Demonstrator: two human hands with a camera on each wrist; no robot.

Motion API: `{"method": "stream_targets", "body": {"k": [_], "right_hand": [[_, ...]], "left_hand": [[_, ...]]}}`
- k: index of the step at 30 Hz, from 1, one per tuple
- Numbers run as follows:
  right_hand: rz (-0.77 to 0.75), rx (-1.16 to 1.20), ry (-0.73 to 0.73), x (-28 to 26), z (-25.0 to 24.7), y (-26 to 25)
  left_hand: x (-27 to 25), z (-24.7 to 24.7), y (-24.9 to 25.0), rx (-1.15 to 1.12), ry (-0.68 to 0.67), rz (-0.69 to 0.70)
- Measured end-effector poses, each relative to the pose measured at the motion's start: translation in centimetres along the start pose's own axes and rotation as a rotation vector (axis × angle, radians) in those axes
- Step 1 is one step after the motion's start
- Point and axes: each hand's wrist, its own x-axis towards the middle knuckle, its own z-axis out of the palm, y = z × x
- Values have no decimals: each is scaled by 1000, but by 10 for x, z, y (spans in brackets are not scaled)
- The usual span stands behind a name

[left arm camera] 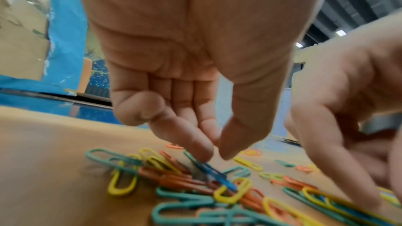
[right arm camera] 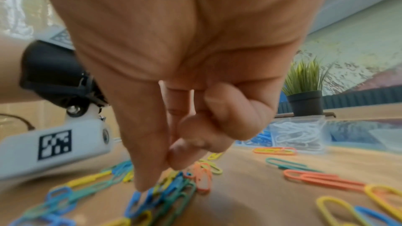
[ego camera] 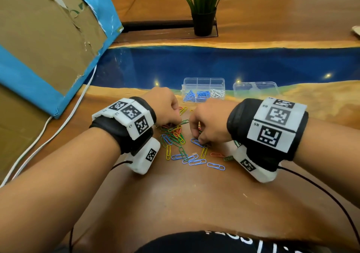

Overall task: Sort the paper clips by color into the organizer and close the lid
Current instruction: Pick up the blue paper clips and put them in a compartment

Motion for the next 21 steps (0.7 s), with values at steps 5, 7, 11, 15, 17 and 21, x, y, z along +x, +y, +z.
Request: {"method": "stream_targets", "body": {"k": [5,7,11,15,17,21], "right_hand": [[-11,-41,-21,-2,3,3],[8,-54,-9,-3,1,6],[31,-38,8,-3,1,4],[30,-89,12,-2,7,-4],[27,-109,26,-2,8,-5],[51,-49,44,-6,-1,0]], "left_hand": [[-2,-4,-12,-48,8,-16],[-3,-5,-14,-30,36,-30],[-4,-3,-8,99,9,-103],[-2,-1,-1,187,-8,-131],[-2,-1,1,183,-21,-121],[-5,0,0,170,-48,-104]]}}
